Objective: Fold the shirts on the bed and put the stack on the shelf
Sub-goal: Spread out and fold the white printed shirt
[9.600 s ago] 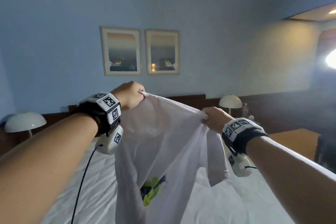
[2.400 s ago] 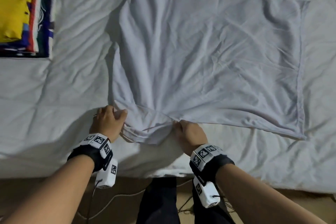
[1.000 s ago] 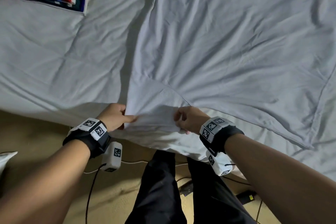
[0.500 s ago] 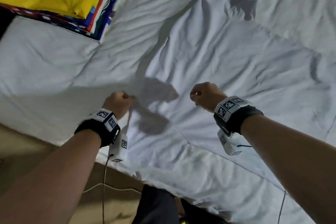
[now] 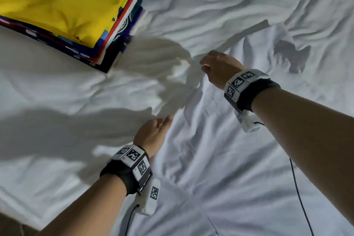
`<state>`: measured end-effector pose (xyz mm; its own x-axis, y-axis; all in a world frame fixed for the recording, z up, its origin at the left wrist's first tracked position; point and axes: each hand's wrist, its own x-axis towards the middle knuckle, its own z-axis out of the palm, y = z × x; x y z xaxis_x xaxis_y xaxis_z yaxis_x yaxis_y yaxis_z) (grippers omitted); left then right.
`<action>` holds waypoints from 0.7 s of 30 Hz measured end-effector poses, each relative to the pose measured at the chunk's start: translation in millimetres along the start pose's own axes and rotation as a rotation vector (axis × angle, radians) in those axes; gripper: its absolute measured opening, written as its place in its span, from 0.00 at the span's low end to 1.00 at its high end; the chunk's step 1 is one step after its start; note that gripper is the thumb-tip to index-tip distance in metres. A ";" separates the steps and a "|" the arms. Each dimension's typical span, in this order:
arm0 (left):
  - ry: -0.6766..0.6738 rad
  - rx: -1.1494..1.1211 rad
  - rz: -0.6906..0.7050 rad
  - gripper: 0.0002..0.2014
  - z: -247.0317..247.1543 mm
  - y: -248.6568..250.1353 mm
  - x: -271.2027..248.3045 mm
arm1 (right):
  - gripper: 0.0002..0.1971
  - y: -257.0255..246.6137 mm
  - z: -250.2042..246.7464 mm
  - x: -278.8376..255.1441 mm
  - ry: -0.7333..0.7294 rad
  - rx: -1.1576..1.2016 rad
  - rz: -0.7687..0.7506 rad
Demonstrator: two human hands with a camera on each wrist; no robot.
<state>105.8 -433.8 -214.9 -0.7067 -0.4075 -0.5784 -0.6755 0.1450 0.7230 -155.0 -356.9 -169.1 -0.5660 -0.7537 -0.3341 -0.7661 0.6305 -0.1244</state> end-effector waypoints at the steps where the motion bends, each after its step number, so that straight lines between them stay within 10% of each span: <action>1: -0.007 0.008 -0.010 0.29 1.7 -2.6 2.8 | 0.13 -3.1 0.7 8.5 -0.088 -0.121 -0.025; 11: -0.032 -0.057 -0.019 0.17 1.1 -18.5 12.0 | 0.12 -18.5 -21.0 40.1 -0.367 -0.320 -0.005; 16: 0.007 -0.362 -0.110 0.11 -9.7 -26.0 12.3 | 0.05 -7.2 -31.9 34.1 -0.146 0.159 0.058; 21: -0.024 -0.368 -0.094 0.12 -9.0 -25.1 9.5 | 0.10 2.4 -16.9 26.7 -0.185 -0.009 -0.013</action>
<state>117.9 -449.5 -235.1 -0.6531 -0.3819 -0.6540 -0.6194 -0.2275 0.7514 -177.1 -378.6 -162.5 -0.4914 -0.7142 -0.4984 -0.7759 0.6189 -0.1219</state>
